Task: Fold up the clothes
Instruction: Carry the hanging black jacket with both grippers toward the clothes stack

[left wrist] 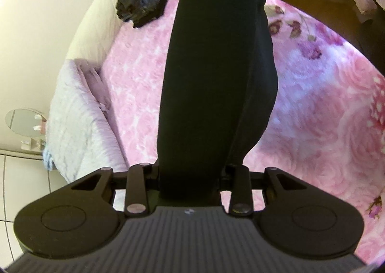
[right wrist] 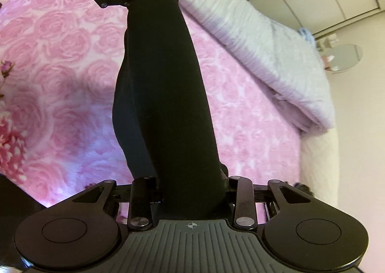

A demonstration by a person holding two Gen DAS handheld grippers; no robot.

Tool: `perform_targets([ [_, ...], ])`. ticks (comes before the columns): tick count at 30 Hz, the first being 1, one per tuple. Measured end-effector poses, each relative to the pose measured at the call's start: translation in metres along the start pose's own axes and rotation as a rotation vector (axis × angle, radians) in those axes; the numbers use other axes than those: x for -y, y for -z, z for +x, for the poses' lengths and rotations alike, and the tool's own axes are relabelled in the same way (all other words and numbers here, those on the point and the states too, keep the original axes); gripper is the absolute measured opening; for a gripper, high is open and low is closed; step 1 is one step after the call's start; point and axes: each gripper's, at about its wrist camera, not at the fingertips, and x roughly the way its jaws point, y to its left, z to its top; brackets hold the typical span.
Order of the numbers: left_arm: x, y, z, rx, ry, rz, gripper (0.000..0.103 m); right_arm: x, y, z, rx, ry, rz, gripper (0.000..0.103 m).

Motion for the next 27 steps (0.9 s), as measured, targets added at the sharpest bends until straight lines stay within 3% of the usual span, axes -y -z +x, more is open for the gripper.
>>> perform_targets([
  [13,-0.030,-0.078,-0.008,0.067,-0.061,0.048,0.031,0.046,0.051,-0.044,-0.031,0.108,0.030,0.034],
  [27,-0.068,-0.254,0.049,0.045,-0.058,0.059,0.031,0.142,0.205,-0.023,-0.006,0.110,0.072,0.034],
])
